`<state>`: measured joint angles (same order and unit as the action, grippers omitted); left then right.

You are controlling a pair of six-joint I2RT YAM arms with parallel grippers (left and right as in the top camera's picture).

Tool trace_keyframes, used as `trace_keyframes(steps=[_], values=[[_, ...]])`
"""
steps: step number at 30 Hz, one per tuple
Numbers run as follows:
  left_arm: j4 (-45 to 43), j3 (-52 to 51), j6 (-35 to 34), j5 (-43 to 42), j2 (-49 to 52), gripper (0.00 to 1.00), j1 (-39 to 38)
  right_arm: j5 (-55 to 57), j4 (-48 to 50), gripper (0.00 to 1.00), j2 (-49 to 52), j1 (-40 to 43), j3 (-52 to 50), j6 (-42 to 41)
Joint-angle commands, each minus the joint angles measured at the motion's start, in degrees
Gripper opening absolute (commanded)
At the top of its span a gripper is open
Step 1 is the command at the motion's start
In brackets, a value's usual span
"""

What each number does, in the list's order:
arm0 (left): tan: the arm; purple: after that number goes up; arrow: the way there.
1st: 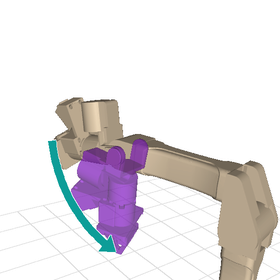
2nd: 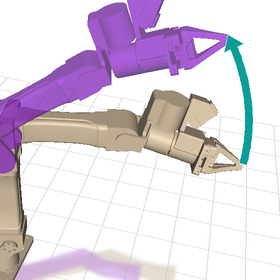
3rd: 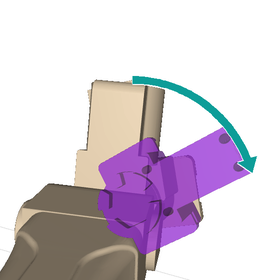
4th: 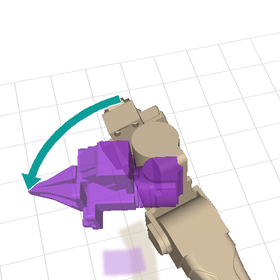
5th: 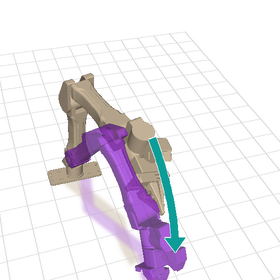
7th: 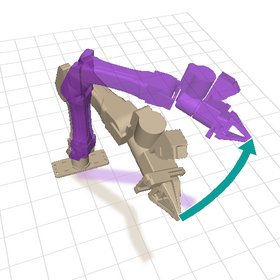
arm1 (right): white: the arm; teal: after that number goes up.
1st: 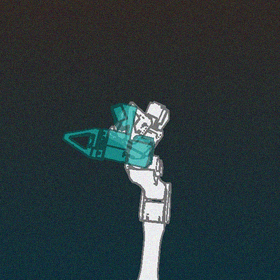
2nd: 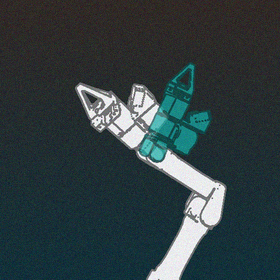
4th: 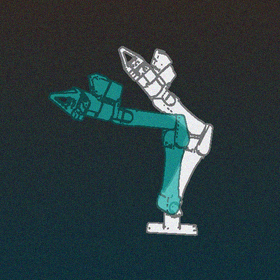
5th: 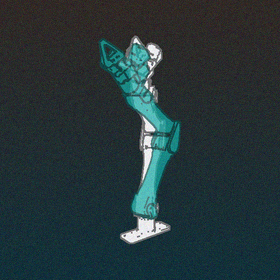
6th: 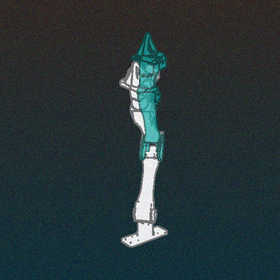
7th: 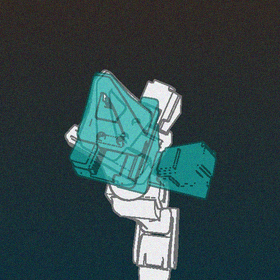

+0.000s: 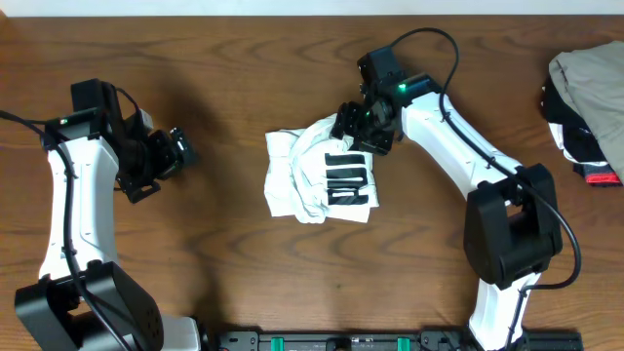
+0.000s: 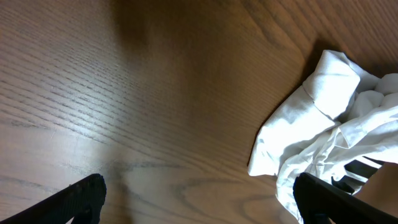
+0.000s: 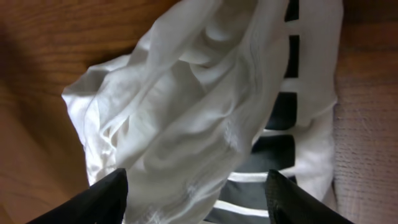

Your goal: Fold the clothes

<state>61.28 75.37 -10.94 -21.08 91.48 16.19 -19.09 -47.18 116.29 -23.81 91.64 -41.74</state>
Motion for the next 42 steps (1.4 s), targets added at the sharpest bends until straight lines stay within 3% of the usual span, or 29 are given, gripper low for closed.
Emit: trace_keyframes(steps=[1,4,10,12,16,19,35,38,42], values=[[0.17,0.74,-0.33,-0.52,0.02,0.98,0.13,-0.92,0.59,0.6,1.11,-0.28,-0.2,-2.16],[0.17,0.74,-0.33,-0.52,0.02,0.98,0.13,-0.94,1.38,0.53,1.16,-0.85,-0.2,-2.16],[0.17,0.74,-0.33,-0.52,0.02,0.98,0.13,-0.9,4.15,0.53,1.4,-2.86,-0.22,-2.64],[0.17,0.74,-0.33,-0.52,0.02,0.98,0.13,-0.87,5.05,0.48,1.7,-3.37,-0.22,-3.26],[0.17,0.74,-0.33,-0.52,0.02,0.98,0.13,-0.87,6.69,0.27,1.97,-4.04,-0.22,-3.67],[0.2,0.74,-0.33,-0.52,0.02,0.98,0.13,-0.9,8.68,0.01,1.97,-4.55,-0.22,-4.52],[0.17,0.74,-0.33,-0.52,0.02,0.98,0.13,-0.85,27.21,0.02,2.49,-10.47,-0.2,-12.94],[0.17,0.74,-0.33,-0.52,0.02,0.98,0.13,-0.92,28.22,0.08,3.87,-11.43,-0.2,-13.97],[0.17,0.74,-0.33,-0.52,0.02,0.98,0.13,-2.91,30.18,0.02,6.05,-12.76,-0.2,-13.35]])
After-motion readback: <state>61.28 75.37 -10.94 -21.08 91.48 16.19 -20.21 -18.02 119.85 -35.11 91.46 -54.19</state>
